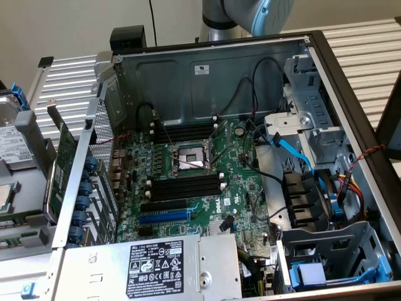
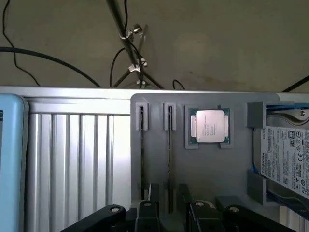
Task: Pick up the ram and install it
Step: 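Pick up the ram and move it above insertion slot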
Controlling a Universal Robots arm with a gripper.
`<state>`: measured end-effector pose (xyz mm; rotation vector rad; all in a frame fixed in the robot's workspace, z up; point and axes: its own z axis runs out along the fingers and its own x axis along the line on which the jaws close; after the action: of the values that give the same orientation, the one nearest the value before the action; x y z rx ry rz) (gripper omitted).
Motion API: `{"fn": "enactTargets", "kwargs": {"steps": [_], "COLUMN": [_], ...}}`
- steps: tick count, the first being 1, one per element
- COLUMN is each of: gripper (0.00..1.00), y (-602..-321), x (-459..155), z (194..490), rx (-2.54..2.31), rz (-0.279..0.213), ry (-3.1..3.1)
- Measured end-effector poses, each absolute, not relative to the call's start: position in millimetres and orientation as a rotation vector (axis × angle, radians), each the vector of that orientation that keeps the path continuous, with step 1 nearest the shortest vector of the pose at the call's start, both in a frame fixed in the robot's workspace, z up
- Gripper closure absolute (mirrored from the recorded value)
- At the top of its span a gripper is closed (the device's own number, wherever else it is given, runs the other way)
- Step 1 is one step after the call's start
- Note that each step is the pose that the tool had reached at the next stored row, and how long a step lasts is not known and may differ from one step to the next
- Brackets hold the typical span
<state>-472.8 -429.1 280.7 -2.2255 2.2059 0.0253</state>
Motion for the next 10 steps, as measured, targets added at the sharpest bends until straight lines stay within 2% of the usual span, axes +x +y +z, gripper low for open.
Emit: {"fn": "enactTargets", "kwargs": {"steps": [10], "gripper": [0.69], "y": [-450], "x": [-472], "z": [263], "rx": [-2.226], "rz": [0.026], "ry": [2.206]}}
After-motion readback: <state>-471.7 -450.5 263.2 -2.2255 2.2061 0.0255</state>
